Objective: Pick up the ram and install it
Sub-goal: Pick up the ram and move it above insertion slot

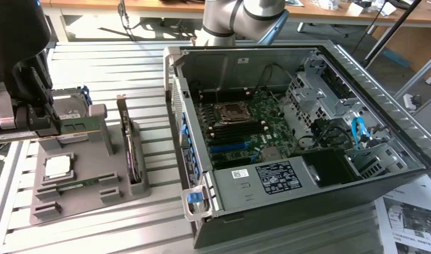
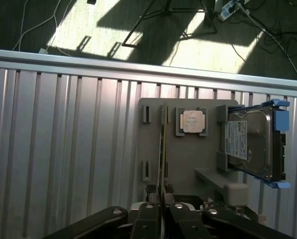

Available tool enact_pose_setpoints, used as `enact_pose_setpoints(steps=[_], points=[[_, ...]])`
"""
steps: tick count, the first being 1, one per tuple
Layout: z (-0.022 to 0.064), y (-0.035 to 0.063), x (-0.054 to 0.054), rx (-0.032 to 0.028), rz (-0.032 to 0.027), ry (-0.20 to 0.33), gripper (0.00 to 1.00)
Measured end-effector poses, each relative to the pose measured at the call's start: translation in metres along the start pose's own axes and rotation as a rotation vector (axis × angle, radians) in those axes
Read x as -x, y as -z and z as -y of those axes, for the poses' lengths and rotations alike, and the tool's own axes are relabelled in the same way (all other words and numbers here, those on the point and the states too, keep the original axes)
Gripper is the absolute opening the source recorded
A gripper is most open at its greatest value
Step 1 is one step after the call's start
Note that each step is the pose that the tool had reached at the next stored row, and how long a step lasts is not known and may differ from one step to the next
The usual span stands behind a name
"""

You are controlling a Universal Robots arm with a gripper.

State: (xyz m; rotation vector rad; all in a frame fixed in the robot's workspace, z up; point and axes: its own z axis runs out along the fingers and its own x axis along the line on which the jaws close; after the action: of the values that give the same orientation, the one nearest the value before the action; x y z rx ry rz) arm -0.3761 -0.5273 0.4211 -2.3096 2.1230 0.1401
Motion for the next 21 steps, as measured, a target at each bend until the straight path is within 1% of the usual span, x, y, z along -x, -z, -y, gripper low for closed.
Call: enact_pose_setpoints(steps=[5, 11, 16, 18, 21], points=[[0.0040, 0.0002, 0.000, -0.0001, 0.0001, 0.000, 0.14], [0.0127, 0.0008, -0.001, -0.0001, 0.0001, 0.000, 0.14], [0.0245, 0.0016, -0.002, -0.0001, 0.0000, 0.000, 0.14], [0.0323, 0.0021, -0.003, 0.0000, 0.0000, 0.000, 0.14], [0.0390, 0.0025, -0.003, 0.0000, 0.0000, 0.000, 0.14]])
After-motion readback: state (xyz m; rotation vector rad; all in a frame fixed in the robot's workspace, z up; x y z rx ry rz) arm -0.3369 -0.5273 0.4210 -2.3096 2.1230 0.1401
